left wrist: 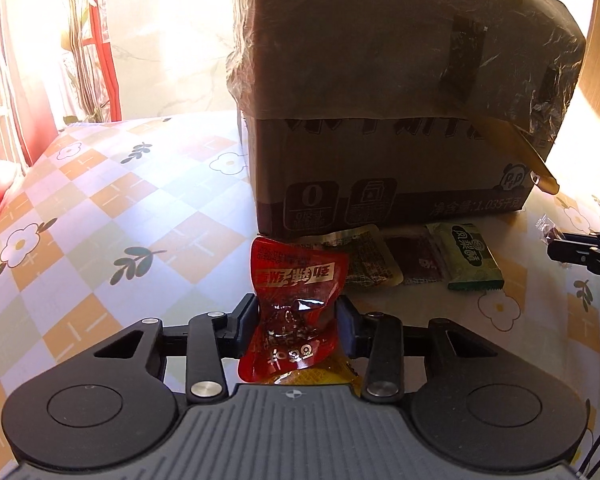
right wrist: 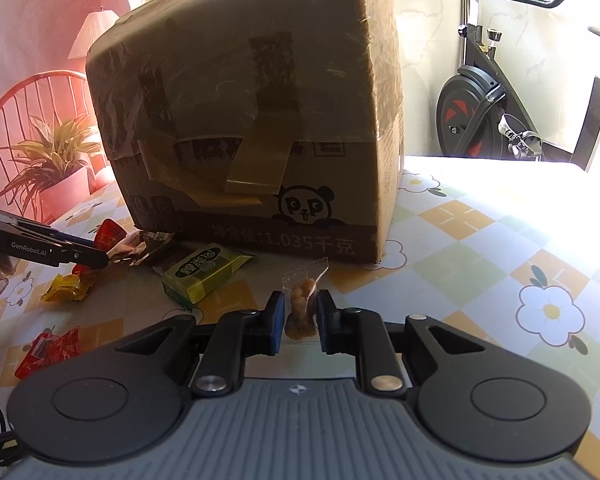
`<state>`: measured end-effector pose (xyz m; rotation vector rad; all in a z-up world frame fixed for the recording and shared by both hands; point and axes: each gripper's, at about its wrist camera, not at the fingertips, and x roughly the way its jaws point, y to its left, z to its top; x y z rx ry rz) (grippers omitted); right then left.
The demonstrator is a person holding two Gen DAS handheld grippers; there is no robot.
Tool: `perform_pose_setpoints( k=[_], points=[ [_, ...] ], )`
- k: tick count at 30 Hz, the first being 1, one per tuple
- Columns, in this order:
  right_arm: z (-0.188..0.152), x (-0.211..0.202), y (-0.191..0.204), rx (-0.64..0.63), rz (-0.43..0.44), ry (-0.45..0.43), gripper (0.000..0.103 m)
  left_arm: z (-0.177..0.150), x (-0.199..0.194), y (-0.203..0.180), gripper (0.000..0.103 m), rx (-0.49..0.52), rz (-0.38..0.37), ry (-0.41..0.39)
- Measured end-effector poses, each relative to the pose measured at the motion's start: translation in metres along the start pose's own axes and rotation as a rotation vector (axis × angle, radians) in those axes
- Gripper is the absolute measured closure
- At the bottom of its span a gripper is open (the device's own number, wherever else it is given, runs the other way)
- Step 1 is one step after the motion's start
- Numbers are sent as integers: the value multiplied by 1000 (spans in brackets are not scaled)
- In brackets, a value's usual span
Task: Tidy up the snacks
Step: 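Grasp the red snack packet beside the box with the left tool, then carry the red packet and clear packet over the box and open the right tool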
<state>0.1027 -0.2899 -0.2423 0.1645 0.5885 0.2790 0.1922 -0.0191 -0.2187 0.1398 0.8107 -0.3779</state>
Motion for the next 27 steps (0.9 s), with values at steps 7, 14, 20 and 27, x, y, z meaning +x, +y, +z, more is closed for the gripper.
perform_pose_setpoints(
  k=[7, 14, 20, 27],
  points=[
    [6, -14, 3, -6, -42, -28, 84, 6, -55, 14, 61, -86, -3, -118],
    [37, -54, 19, -48, -6, -138, 84, 30, -107, 7, 61, -92, -33, -269],
    [86, -87, 34, -127, 16, -273, 84, 69, -139, -6, 61, -56, -71, -399],
    [161, -82, 40, -187, 27, -348, 84, 140, -150, -27, 61, 0, -110, -499]
  ],
)
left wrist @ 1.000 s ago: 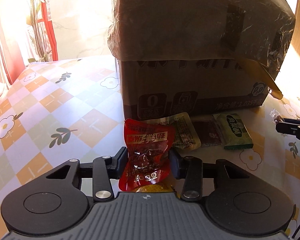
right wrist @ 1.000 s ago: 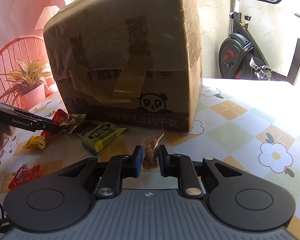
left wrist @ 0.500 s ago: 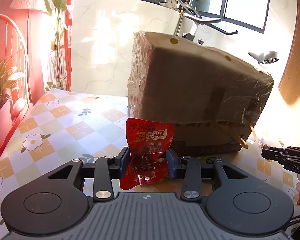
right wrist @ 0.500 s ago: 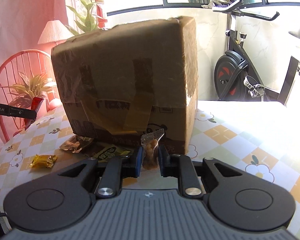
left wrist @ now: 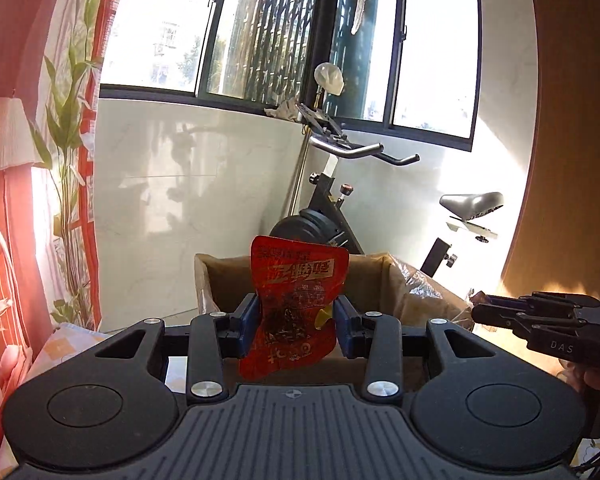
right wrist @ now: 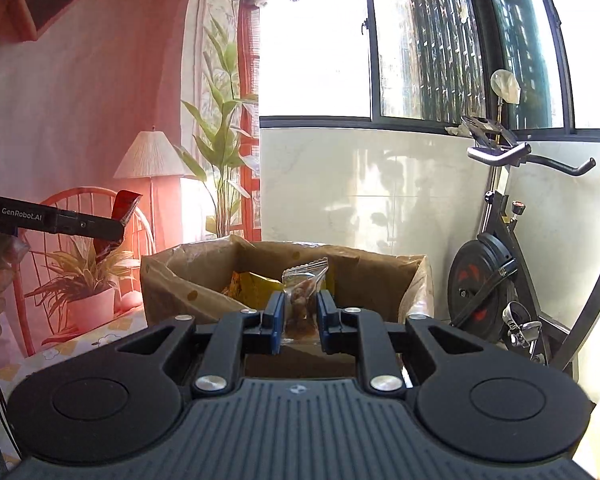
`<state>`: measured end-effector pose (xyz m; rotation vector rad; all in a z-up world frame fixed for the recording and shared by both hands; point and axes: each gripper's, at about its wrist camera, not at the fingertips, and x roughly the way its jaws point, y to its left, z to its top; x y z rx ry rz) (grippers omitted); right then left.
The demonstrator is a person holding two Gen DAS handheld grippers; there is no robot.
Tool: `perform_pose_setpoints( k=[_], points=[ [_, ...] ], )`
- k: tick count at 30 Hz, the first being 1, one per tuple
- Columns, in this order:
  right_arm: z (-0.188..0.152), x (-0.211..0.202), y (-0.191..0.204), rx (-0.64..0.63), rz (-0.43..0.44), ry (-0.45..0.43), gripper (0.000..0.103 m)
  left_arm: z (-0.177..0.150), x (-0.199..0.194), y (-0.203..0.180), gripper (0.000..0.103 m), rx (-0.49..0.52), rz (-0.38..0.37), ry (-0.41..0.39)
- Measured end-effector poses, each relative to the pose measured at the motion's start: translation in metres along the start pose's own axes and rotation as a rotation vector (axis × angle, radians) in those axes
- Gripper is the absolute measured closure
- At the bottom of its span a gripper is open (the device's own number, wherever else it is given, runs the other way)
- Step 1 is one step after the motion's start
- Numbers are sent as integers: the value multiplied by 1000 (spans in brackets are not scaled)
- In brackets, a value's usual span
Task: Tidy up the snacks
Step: 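Carry the red packet and clear packet over the box and open the right tool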
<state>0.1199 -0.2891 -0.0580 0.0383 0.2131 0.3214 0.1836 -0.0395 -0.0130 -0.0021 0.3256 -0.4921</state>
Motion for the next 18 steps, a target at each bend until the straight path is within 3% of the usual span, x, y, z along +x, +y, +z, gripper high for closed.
perform_pose_setpoints(
  k=[6, 9, 10, 12, 18],
  points=[
    [28, 64, -14, -5, -27, 81, 84, 31, 65, -9, 60, -22, -19, 53],
    [26, 90, -23, 28, -59, 148, 83, 34, 94, -10, 50, -35, -9, 111],
    [25, 93, -24, 32, -72, 152, 81, 33, 101, -11, 47, -32, -4, 122],
    [24, 96, -27, 38, -85, 161, 64, 30, 110, -11, 43, -9, 8, 136],
    [23, 81, -28, 55, -64, 144, 59, 28, 102, -10, 40, -23, 23, 149]
  ],
)
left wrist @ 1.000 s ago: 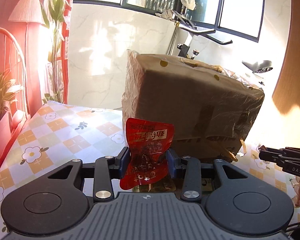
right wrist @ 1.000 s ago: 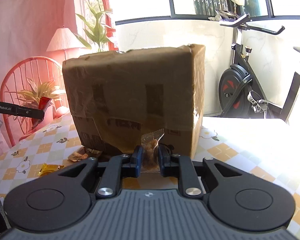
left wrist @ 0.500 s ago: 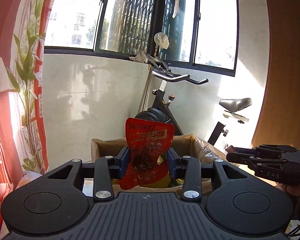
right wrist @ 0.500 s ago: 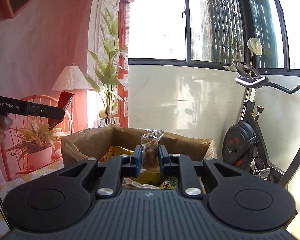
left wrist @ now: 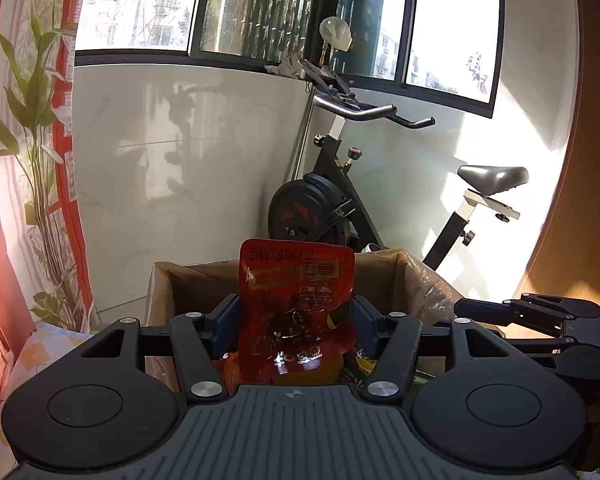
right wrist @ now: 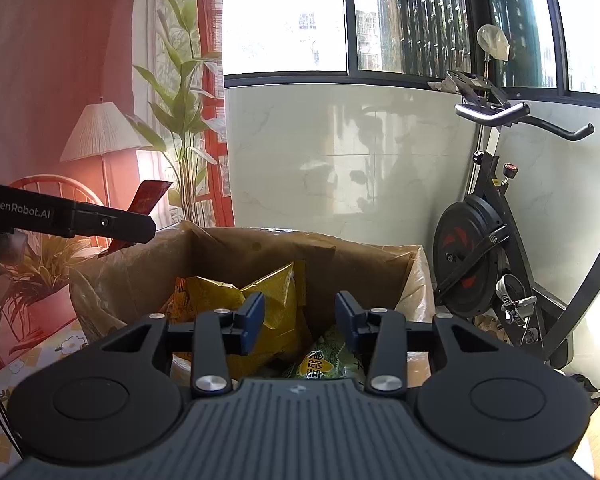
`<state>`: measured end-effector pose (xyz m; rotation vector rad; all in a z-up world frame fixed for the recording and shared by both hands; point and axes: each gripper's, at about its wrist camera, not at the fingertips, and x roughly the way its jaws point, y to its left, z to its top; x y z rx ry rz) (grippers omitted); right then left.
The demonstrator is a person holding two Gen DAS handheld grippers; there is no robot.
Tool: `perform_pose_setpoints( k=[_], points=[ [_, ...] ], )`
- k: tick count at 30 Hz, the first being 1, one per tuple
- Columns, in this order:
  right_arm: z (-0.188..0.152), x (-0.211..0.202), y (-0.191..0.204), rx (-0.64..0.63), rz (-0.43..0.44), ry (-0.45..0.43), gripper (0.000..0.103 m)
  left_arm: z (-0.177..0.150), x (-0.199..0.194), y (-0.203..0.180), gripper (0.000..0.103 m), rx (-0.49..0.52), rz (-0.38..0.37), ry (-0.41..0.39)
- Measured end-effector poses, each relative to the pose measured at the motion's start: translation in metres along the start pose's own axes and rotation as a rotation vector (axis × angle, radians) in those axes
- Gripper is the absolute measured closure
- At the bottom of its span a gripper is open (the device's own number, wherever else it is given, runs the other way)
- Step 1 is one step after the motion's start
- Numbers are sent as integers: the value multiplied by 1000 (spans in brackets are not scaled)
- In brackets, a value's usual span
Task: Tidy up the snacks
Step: 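Carry the red packet and clear packet over the box and open the right tool, then lower the red packet into the box and open the left tool while the right tool returns to the snacks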
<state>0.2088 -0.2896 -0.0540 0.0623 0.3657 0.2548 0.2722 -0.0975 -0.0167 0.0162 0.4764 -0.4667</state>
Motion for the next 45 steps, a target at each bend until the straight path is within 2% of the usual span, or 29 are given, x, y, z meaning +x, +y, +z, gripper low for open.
perform_pose_setpoints(
  k=[5, 12, 17, 21, 24, 29, 34, 41, 45],
  points=[
    [5, -25, 1, 43, 22, -37, 56, 10, -30, 10, 40, -55, 9, -12],
    [6, -63, 3, 84, 47, -84, 50, 17, -90, 16, 39, -39, 22, -39],
    [-6, -82, 13, 92, 65, -94, 50, 1, -130, 34, 39, -41, 44, -29],
    [-26, -91, 28, 93, 84, -82, 50, -27, -150, 49, 39, -36, 105, 14],
    [-45, -89, 41, 107, 102, -44, 50, -58, -156, 62, 39, -46, 132, 62],
    [-81, -71, 69, 100, 133, 77, 50, -110, -152, 83, 39, -126, 137, 131],
    [-118, -47, 104, 42, 191, 199, 50, -151, -138, 91, 39, -186, 146, 198],
    [-155, -11, 124, 87, 312, 405, 50, -178, -125, 81, 39, -93, 164, 242],
    [-165, -6, 132, 69, 331, 449, 50, -186, -119, 73, 39, -55, 151, 249]
  ],
)
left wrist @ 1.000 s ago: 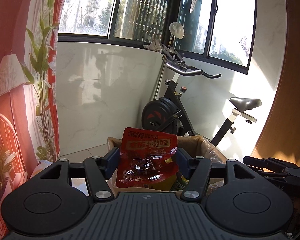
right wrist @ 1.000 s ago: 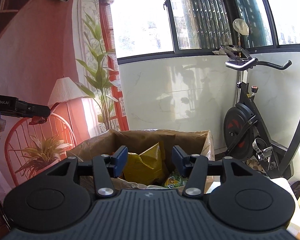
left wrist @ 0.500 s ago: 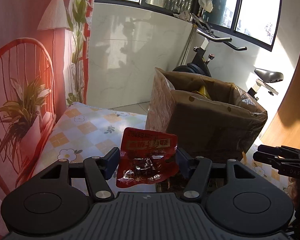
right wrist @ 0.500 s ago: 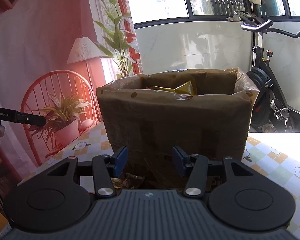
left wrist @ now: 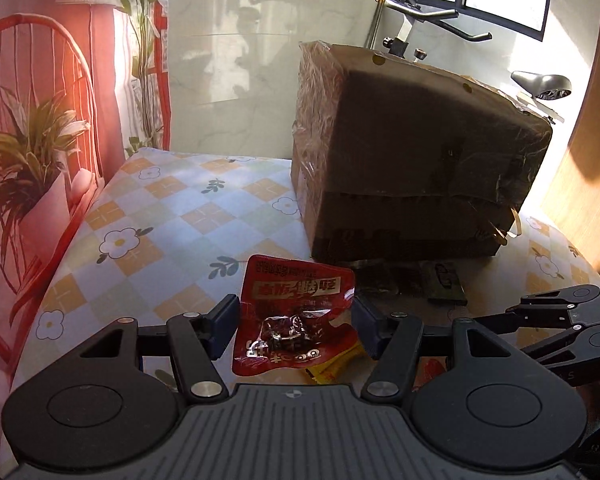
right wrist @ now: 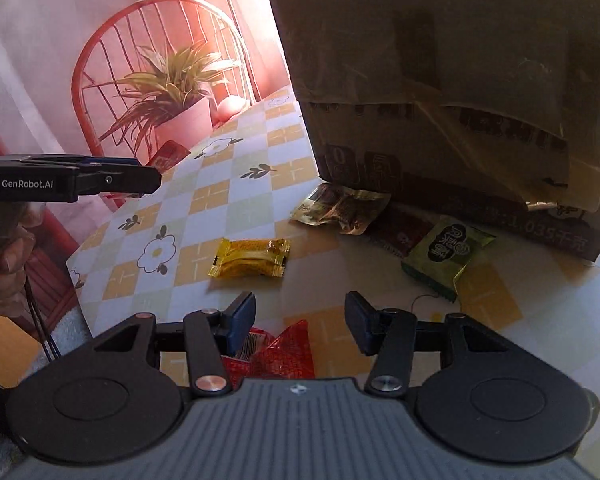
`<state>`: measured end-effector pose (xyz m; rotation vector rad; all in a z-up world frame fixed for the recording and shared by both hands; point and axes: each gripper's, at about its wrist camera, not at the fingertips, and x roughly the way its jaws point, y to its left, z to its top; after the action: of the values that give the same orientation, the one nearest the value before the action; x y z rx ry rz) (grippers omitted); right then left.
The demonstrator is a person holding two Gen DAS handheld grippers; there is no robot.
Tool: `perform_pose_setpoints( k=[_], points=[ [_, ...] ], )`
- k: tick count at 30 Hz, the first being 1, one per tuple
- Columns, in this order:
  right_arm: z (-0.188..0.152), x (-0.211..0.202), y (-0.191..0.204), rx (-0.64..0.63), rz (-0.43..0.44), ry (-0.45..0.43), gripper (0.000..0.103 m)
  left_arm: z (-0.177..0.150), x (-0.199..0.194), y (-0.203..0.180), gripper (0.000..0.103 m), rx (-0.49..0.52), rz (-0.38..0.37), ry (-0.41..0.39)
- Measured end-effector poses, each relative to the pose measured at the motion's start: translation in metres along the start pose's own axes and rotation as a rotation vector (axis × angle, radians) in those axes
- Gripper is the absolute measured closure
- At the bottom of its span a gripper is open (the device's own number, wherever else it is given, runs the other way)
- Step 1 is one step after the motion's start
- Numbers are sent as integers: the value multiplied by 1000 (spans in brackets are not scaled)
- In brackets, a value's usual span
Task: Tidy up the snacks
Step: 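Lower the red packet into the box and open the left tool while the right tool returns to the snacks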
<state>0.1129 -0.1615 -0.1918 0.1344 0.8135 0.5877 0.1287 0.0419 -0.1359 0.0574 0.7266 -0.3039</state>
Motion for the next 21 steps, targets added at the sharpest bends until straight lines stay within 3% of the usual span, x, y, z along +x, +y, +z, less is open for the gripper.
perform_pose_setpoints(
  k=[7, 12, 16, 18, 21],
  points=[
    [-1, -6, -9, 30, -26, -33, 50, 25, -1, -4, 40, -43, -60, -64],
    [-1, -11, -15, 48, -44, -67, 50, 85, -11, -18, 41, -50, -110, -189],
    [-5, -13, -20, 66, -52, -80, 50, 149, -7, -49, 41, 15, -163, -298],
    [-6, -14, -23, 85, -50, -91, 50, 174, 15, -63, 40, 25, -190, -266],
    [-6, -19, -28, 107, -52, -111, 50, 196, 67, -85, 35, 69, -242, -140]
  ],
)
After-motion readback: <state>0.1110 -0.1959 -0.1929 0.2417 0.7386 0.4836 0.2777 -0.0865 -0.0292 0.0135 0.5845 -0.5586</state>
